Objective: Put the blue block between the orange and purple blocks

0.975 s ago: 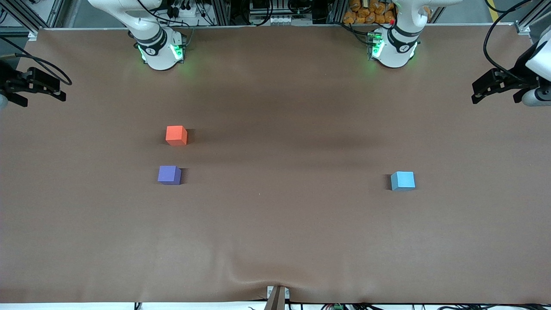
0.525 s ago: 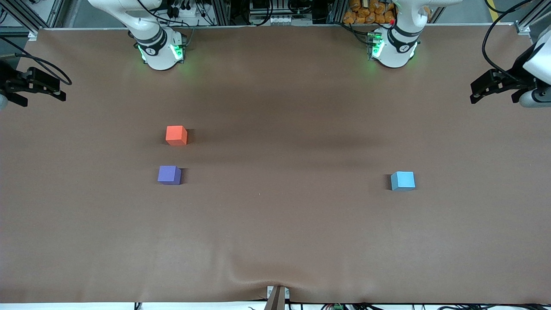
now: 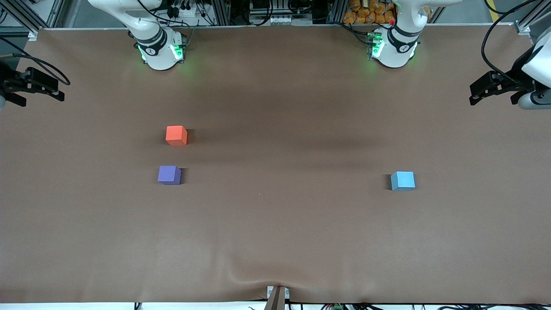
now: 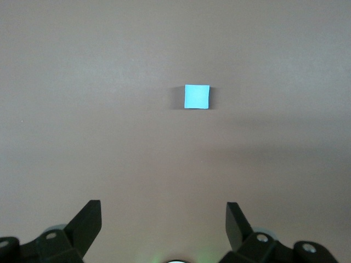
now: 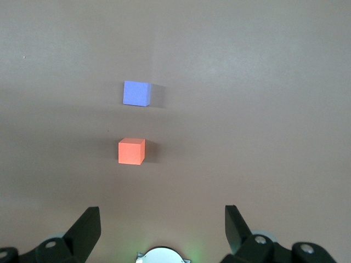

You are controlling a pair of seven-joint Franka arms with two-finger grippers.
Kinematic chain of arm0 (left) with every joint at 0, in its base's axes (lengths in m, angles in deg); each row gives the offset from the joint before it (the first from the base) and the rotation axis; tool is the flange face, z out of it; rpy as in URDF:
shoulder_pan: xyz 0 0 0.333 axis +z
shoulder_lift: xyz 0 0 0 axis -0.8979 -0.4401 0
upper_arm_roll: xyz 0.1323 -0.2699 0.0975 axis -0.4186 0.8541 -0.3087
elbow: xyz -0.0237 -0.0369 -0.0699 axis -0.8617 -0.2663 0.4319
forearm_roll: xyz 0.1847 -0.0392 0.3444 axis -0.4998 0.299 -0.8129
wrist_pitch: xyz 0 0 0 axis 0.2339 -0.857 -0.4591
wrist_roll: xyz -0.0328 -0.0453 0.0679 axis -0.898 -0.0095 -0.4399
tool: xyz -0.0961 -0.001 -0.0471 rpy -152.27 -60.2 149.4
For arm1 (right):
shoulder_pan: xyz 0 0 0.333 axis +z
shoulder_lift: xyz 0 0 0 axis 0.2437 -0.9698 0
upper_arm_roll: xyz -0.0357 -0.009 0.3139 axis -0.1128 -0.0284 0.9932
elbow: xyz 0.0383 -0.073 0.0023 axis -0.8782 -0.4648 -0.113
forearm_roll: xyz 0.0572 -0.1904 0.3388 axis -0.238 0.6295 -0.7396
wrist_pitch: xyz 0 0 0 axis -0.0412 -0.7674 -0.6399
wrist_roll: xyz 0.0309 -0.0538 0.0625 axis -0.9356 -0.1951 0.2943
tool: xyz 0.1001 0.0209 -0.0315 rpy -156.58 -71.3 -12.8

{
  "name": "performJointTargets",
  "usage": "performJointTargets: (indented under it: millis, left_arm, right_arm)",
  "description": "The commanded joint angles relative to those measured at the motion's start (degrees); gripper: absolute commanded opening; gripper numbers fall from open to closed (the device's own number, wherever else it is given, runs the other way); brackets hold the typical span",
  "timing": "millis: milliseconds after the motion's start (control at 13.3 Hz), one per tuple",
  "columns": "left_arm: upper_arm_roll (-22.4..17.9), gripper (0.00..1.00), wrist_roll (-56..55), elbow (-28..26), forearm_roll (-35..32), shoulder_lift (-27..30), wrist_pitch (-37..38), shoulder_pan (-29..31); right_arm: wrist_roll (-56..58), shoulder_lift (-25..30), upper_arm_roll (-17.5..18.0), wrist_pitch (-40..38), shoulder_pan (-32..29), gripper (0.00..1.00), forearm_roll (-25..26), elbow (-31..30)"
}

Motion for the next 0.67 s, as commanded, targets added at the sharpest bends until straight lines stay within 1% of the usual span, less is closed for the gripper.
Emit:
performJointTargets:
  millis: [0,600]
  left_arm:
    - [-0.22,1.0,-0.37,1.49,-0.38,-0.92,0.11,-0.07]
    - [-0.14,1.0,0.07,0.96,-0.29,-2.06,0.02,0.02]
  right_arm:
    - [0.39,-0.4,-0.52,-0.71,0.44,1.0,-0.77,0.88]
    - [0.39,-0.4,-0.52,-0.98,0.52,1.0,-0.77,0.8]
